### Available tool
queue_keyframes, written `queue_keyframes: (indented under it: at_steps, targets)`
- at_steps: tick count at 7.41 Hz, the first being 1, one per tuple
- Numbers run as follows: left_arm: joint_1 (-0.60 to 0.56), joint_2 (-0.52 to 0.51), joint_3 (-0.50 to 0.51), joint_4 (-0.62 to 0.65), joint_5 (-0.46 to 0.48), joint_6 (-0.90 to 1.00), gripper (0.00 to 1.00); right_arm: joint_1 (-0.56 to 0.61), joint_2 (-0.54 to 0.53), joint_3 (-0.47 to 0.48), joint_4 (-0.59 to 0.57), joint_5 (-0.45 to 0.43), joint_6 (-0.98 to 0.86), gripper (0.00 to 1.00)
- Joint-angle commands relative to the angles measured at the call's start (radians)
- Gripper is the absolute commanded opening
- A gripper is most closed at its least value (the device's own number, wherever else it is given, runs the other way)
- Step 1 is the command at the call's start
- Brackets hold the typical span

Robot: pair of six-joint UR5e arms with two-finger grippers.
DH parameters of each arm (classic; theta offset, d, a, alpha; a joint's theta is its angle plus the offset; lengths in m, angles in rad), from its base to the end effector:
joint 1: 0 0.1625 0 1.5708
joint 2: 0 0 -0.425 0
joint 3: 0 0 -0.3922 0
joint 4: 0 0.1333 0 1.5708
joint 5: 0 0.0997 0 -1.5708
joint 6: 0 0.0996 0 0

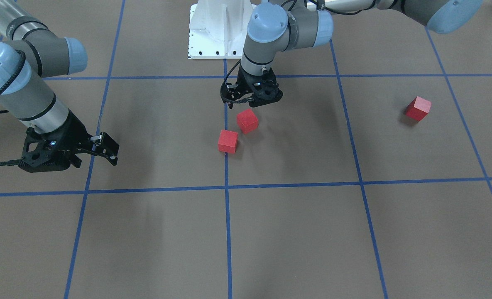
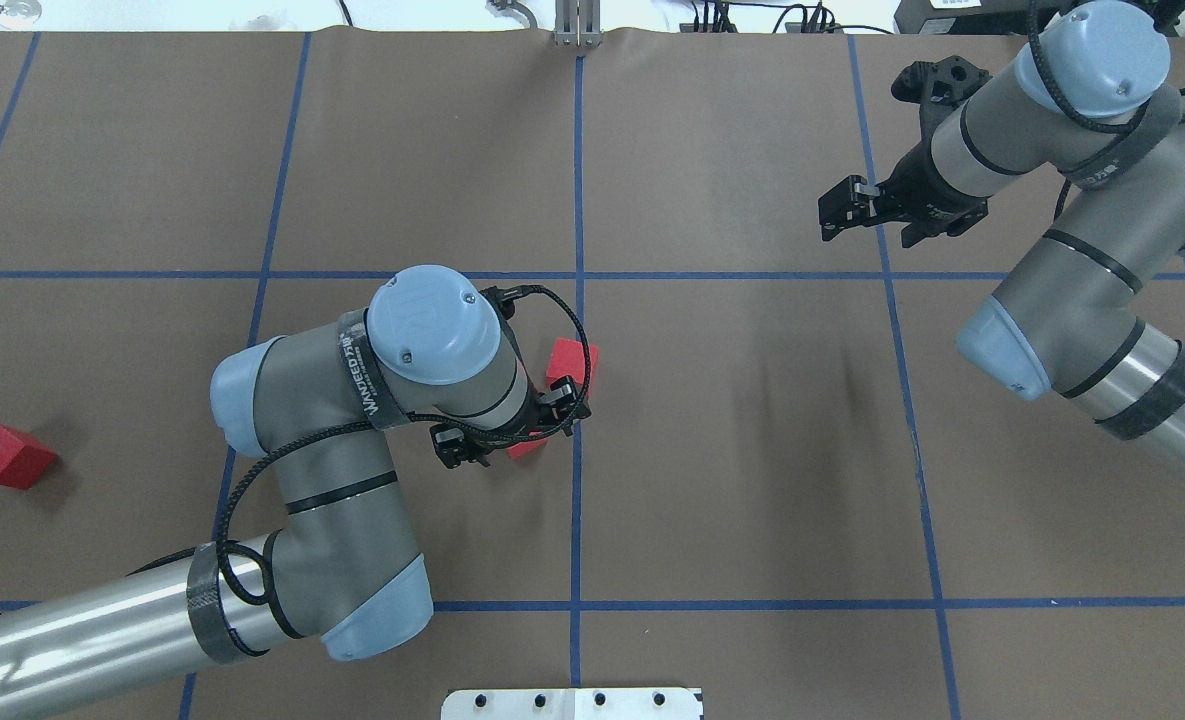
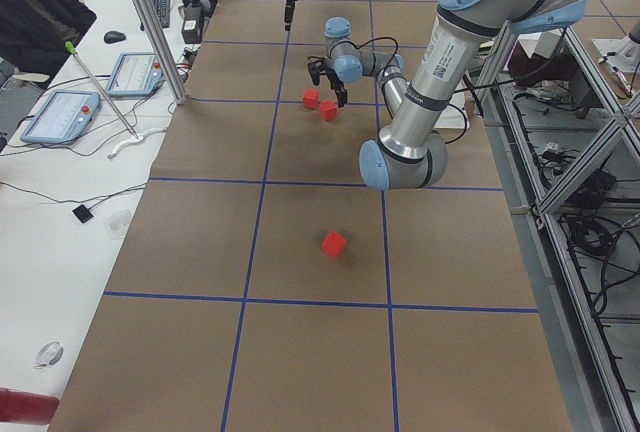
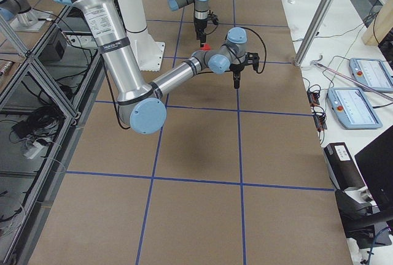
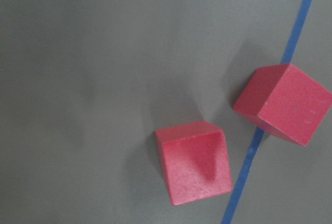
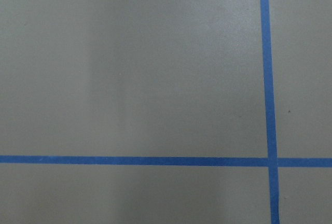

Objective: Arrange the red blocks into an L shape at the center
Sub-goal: 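Grasp the center red cube with the left gripper while the right arm withdraws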

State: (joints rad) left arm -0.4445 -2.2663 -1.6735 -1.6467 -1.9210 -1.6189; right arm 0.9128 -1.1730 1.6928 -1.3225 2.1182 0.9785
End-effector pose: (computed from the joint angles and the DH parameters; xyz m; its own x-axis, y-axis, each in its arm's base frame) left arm 0.5729 -0.3827 0.1915 0.5707 -0.3218 -0.7555 0.1940 0.9468 -0.2568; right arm -0.3244 -0.5529 0.3514 0.6186 0.0209 0.7854 -0.1315 0.9883 0.0773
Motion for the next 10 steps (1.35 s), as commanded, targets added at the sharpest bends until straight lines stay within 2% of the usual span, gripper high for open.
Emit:
queue_keyframes:
  at_steps: [1,4,5,6,7,8,10]
  targets:
    - [-0.002,-0.013,0.047,-0.002,0.007,0.004,0.99,0.0,0.0,-0.001,0.0,-0.003,0.0,0.99]
    - [-0.002,-0.013,0.084,-0.018,0.031,0.005,0.97,0.0,0.0,0.001,0.0,-0.001,0.0,1.0]
    - [-0.002,-0.012,0.089,-0.018,0.031,0.004,0.91,0.0,0.0,-0.001,0.0,-0.001,0.0,1.0]
    - [-0.002,-0.01,0.089,-0.016,0.031,0.004,0.64,0.0,0.0,0.001,0.0,-0.001,0.0,1.0]
    - [-0.005,-0.012,0.087,-0.016,0.031,0.004,0.15,0.0,-0.002,0.001,0.0,-0.001,0.0,1.0]
    - [-0.01,-0.012,0.081,-0.018,0.031,0.005,0.0,0.0,0.0,0.002,0.0,-0.001,0.0,1.0]
    - [-0.08,-0.015,0.008,-0.01,-0.013,0.007,0.0,0.0,-0.002,0.001,0.002,-0.001,0.0,1.0]
